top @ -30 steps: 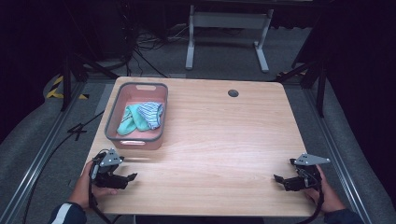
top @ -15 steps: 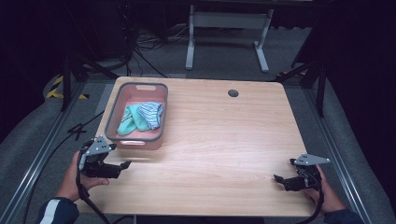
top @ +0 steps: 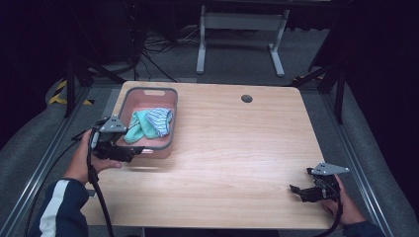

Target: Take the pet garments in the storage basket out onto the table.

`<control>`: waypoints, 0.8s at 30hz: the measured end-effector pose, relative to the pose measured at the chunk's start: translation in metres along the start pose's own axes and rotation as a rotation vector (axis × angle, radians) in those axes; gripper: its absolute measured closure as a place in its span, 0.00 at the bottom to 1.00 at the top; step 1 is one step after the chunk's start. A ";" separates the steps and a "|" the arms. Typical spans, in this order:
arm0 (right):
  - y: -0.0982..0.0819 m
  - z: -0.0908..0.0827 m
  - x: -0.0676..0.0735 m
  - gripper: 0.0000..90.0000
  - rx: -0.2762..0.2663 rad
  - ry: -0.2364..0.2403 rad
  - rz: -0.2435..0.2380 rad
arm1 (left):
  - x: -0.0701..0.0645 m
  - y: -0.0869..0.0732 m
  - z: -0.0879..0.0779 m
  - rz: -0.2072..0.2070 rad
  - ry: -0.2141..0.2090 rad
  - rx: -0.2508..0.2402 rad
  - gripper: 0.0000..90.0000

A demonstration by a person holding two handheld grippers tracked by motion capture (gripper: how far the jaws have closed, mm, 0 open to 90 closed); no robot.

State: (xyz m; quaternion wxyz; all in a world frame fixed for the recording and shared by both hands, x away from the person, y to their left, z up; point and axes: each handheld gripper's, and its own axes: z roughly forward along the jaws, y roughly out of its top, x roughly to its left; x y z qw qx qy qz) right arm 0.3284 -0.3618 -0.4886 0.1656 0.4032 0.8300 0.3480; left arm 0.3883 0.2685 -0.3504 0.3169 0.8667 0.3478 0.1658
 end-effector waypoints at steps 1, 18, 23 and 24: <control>0.000 0.000 0.000 0.01 0.000 0.000 0.001 | 0.002 0.004 0.003 0.000 0.005 0.004 0.18; 0.000 0.000 -0.001 0.00 0.000 0.005 -0.004 | 0.047 0.073 0.082 -0.001 0.045 0.278 0.18; 0.000 0.000 -0.001 0.00 0.000 0.006 -0.004 | 0.062 0.078 0.114 -0.032 0.052 0.382 0.18; 0.000 0.000 -0.001 0.00 0.000 0.006 -0.004 | 0.065 0.077 0.121 -0.049 0.055 0.404 0.18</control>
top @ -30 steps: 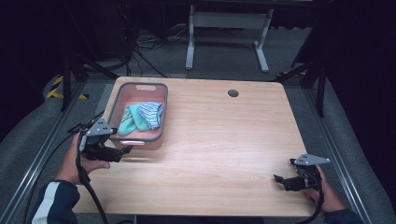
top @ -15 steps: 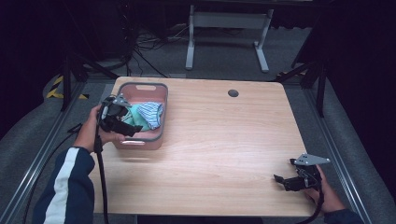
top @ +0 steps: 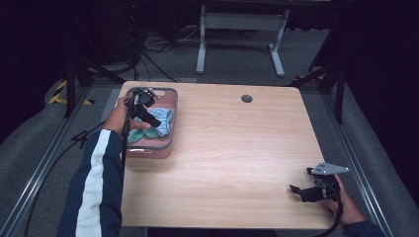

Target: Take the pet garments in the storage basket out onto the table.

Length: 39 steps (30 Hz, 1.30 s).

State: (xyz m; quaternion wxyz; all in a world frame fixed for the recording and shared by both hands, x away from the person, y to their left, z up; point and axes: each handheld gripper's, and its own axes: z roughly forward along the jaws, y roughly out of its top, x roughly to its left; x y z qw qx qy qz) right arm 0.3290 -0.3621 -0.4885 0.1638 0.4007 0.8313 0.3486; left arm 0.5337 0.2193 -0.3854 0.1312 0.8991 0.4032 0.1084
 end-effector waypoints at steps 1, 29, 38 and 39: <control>0.000 0.000 0.000 0.00 0.000 0.000 0.000 | 0.000 0.000 0.000 0.000 0.000 0.000 0.19; 0.000 0.000 0.000 0.01 0.000 -0.004 0.001 | 0.005 -0.012 0.045 -0.179 -0.044 0.121 0.62; 0.000 0.000 0.000 0.01 0.000 -0.004 0.002 | -0.005 -0.010 0.020 -0.093 0.019 0.116 0.79; 0.000 0.000 0.000 0.01 0.000 -0.004 0.002 | -0.005 -0.010 0.020 -0.093 0.019 0.116 0.79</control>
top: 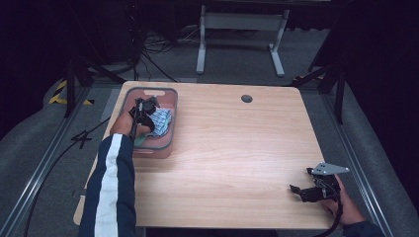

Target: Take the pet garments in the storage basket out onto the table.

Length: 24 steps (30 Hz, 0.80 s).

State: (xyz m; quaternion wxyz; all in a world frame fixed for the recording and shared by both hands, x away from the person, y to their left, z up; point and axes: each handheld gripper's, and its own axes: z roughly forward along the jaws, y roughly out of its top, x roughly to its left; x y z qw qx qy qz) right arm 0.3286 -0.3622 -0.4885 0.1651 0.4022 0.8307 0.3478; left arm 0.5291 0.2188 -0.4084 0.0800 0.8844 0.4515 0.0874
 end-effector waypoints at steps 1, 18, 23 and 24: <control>0.000 0.000 0.000 0.01 0.000 0.000 0.001 | 0.000 0.000 -0.005 -0.008 -0.010 -0.020 0.79; 0.000 0.000 0.000 0.01 -0.001 -0.001 0.001 | -0.005 -0.010 -0.071 0.021 0.017 -0.195 0.79; 0.000 0.000 0.000 0.01 -0.001 -0.001 0.001 | -0.007 -0.017 -0.087 0.026 0.011 -0.250 0.79; 0.000 0.000 0.000 0.01 0.000 -0.001 0.001 | -0.007 -0.018 -0.090 0.030 0.013 -0.259 0.79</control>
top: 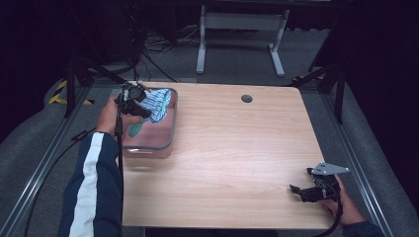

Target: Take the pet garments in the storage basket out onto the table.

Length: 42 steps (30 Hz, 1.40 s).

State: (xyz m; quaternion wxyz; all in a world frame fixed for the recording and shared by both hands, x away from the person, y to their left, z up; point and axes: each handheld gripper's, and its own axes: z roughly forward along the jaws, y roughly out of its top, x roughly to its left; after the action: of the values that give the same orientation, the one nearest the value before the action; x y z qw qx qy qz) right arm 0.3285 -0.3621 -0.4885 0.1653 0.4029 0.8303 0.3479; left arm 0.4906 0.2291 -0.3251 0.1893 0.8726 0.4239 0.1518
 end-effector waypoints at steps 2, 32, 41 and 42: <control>0.000 0.000 0.000 0.01 0.000 0.000 0.000 | -0.001 -0.001 -0.006 0.011 -0.004 -0.012 0.79; 0.000 0.000 0.000 0.01 0.000 -0.001 0.000 | -0.072 0.025 -0.056 0.272 -0.034 -0.140 0.79; 0.000 0.000 0.000 0.01 0.000 -0.001 0.001 | -0.105 0.036 -0.054 0.382 -0.065 -0.133 0.79; 0.000 0.000 0.000 0.01 0.000 -0.001 0.001 | -0.108 0.037 -0.054 0.390 -0.071 -0.129 0.79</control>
State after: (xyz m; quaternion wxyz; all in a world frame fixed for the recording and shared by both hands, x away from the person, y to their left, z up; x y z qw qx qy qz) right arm 0.3284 -0.3620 -0.4886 0.1655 0.4033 0.8300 0.3479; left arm 0.4292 0.1331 -0.2721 0.2264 0.9290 0.2297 0.1816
